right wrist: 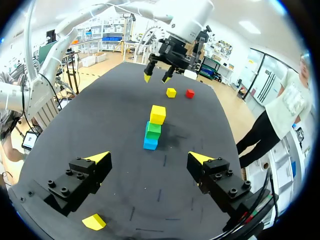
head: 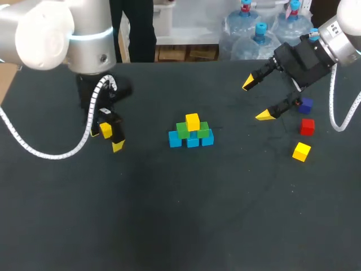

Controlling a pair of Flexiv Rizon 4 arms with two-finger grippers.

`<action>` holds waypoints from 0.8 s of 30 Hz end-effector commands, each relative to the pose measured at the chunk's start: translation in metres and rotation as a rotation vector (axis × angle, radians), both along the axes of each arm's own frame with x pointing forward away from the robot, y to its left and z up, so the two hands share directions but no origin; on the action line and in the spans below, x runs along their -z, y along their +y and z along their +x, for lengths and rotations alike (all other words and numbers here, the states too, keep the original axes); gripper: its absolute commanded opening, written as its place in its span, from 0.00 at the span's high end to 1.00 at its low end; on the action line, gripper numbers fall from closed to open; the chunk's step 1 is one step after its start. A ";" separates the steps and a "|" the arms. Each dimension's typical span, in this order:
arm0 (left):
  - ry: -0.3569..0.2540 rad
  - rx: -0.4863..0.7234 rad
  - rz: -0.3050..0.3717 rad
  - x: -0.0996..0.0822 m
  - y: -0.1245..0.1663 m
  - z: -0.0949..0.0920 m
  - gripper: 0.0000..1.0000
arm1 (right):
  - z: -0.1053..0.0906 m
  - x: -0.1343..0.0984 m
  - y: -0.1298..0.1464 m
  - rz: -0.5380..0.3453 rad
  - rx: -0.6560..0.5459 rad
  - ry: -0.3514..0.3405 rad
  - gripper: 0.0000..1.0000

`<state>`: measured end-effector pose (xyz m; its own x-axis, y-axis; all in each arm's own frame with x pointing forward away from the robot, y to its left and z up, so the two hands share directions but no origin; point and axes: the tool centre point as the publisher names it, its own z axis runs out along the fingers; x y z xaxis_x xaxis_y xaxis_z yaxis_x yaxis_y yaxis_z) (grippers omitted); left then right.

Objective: Place the blue cubes, place green cubes on the blue cubes, place the yellow cubes on the green cubes, then place the red cubes on the yellow cubes, and place purple cube on the red cubes.

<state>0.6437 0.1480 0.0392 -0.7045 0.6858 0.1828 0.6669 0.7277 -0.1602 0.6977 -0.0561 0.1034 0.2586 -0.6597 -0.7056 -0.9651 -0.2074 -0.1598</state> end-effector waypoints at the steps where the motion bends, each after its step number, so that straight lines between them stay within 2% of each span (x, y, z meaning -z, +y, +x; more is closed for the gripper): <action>1: 0.003 -0.083 -0.020 0.000 -0.004 -0.003 0.00 | 0.000 0.000 0.000 0.001 0.000 -0.001 0.00; 3: 0.010 -0.123 -0.029 -0.001 -0.009 -0.006 0.00 | 0.000 0.000 0.000 0.001 0.000 -0.001 0.00; 4: 0.040 -0.172 -0.005 -0.001 -0.012 -0.008 0.00 | 0.000 0.000 0.000 0.001 0.000 -0.001 0.00; 5: 0.019 -0.198 -0.003 -0.002 -0.014 -0.010 0.00 | 0.000 0.000 0.000 0.001 0.000 -0.001 0.00; 6: 0.028 -0.208 0.010 -0.003 -0.017 -0.011 0.00 | 0.000 0.000 0.000 0.001 0.000 -0.001 0.00; 8: 0.027 -0.246 0.079 -0.005 -0.024 -0.010 0.00 | 0.000 0.000 0.000 0.001 0.000 -0.001 0.00; 12: 0.047 -0.308 0.167 -0.008 -0.031 -0.001 0.00 | 0.000 0.000 0.000 0.001 0.000 -0.001 0.00; 15: 0.057 -0.320 0.205 -0.010 -0.039 0.011 0.00 | 0.000 0.000 0.000 0.001 0.000 -0.001 0.00; 19: 0.066 -0.338 0.221 -0.002 -0.046 0.026 0.00 | 0.000 0.000 0.000 0.001 0.000 -0.001 0.00; 20: 0.067 -0.351 0.202 0.003 -0.045 0.028 0.00 | 0.000 0.000 0.000 0.001 0.000 -0.001 0.00; 24: 0.076 -0.418 0.182 0.013 -0.035 0.023 0.00 | 0.000 0.000 0.000 0.001 0.000 -0.001 0.00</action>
<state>0.6587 0.1084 0.0349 -0.9051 0.3094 0.2918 0.3190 0.9476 -0.0152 0.6977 -0.0562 0.1034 0.2585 -0.6597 -0.7057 -0.9651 -0.2073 -0.1598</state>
